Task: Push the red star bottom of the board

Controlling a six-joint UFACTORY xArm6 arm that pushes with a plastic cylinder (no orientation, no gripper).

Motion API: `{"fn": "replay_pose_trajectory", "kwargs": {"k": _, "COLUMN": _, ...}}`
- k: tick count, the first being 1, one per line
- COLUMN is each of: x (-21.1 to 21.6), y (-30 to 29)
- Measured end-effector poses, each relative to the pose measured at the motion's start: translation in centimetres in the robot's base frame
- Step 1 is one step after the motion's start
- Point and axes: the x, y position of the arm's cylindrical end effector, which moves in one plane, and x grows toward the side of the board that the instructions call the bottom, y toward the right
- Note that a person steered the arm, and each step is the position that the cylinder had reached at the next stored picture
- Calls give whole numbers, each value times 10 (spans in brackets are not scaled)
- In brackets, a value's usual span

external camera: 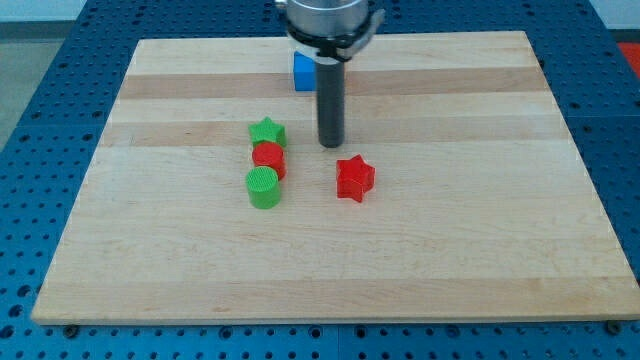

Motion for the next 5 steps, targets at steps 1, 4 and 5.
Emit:
{"fn": "replay_pose_trajectory", "kwargs": {"k": 1, "x": 54, "y": 30}}
{"fn": "replay_pose_trajectory", "kwargs": {"k": 4, "x": 85, "y": 3}}
{"fn": "replay_pose_trajectory", "kwargs": {"k": 5, "x": 81, "y": 39}}
